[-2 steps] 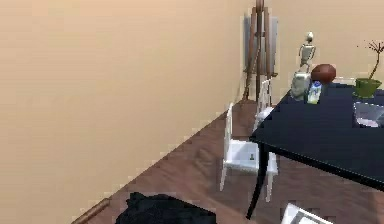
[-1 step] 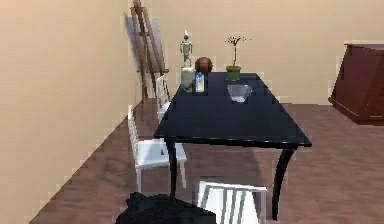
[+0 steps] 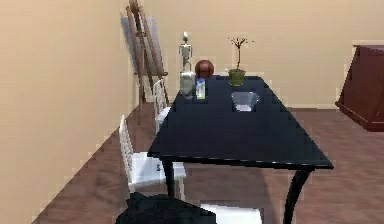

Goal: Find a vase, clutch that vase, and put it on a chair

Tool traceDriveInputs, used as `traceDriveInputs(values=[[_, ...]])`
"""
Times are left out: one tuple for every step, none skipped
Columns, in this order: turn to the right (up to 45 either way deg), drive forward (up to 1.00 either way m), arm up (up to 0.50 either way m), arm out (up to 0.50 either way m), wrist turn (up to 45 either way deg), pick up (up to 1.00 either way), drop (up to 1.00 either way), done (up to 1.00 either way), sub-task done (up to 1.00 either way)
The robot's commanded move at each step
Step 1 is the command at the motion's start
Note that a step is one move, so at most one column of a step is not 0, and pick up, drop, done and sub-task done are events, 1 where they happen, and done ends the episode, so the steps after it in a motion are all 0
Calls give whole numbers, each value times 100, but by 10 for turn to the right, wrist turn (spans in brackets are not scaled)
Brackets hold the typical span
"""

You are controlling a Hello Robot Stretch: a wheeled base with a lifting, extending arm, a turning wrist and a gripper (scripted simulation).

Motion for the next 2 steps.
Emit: traceDriveInputs(values=[[450,0,0,0,0,0,0,0,0],[360,0,0,0,0,0,0,0,0]])
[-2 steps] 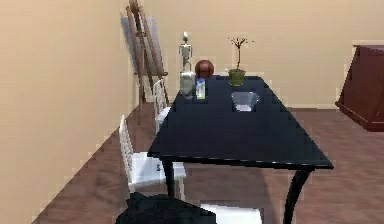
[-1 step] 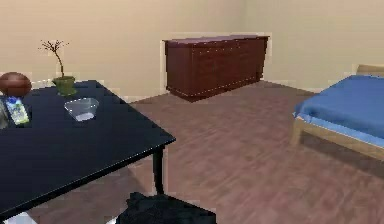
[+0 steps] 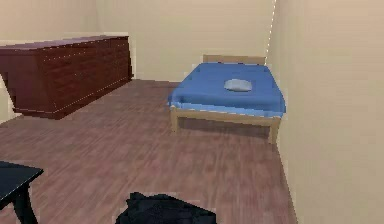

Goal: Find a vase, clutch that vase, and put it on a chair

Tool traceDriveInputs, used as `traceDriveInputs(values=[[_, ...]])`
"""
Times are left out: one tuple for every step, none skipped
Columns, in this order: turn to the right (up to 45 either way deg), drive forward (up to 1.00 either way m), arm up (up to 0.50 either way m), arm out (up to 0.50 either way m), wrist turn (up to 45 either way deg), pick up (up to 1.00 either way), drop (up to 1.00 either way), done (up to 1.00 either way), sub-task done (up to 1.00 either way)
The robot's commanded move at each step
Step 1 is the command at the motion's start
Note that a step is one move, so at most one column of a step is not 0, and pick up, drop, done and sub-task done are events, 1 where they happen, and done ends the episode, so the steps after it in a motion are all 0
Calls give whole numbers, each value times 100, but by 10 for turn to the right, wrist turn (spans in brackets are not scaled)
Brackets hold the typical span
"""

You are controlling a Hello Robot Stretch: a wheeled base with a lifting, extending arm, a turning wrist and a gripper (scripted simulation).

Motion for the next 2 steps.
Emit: traceDriveInputs(values=[[0,60,0,0,0,0,0,0,0],[-330,0,0,0,0,0,0,0,0]])
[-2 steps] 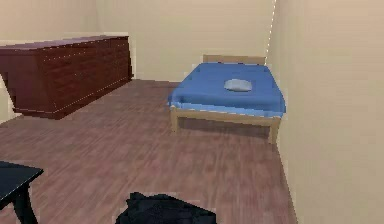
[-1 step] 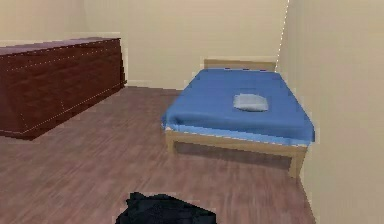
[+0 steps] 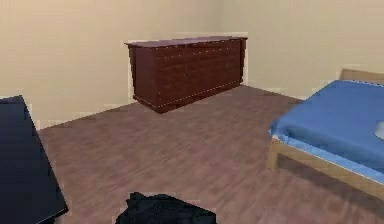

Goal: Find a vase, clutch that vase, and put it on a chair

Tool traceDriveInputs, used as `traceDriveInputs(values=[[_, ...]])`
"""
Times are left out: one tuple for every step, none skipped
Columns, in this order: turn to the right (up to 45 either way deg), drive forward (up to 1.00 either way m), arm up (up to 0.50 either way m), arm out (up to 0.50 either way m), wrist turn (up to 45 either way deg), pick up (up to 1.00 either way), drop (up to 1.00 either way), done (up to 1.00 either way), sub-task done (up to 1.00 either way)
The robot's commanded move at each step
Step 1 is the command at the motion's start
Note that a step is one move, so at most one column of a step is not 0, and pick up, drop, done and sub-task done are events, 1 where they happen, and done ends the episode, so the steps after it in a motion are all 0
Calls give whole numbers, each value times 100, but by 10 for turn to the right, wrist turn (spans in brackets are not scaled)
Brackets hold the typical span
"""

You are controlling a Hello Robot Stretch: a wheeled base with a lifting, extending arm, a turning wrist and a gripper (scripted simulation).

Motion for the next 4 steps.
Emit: traceDriveInputs(values=[[0,35,0,0,0,0,0,0,0],[450,0,0,0,0,0,0,0,0],[450,0,0,0,0,0,0,0,0],[330,0,0,0,0,0,0,0,0]])
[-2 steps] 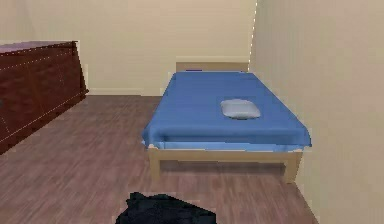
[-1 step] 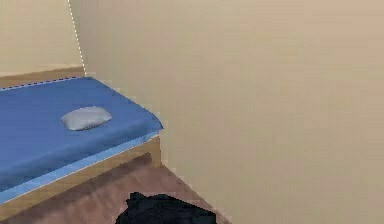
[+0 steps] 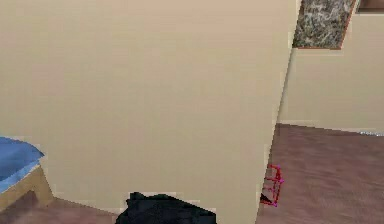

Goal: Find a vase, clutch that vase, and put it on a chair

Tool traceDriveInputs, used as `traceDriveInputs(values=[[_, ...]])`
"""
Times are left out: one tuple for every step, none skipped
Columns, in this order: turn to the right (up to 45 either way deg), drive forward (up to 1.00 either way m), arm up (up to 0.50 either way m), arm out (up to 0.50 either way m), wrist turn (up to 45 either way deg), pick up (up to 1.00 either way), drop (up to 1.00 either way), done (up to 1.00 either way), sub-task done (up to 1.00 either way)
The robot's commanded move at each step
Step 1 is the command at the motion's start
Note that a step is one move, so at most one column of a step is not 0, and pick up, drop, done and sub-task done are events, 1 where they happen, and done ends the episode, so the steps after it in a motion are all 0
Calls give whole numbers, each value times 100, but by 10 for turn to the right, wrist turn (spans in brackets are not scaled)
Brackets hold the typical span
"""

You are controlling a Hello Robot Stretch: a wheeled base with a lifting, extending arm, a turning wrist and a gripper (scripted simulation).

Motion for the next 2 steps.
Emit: traceDriveInputs(values=[[30,0,0,0,0,0,0,0,0],[-450,0,0,0,0,0,0,0,0]])
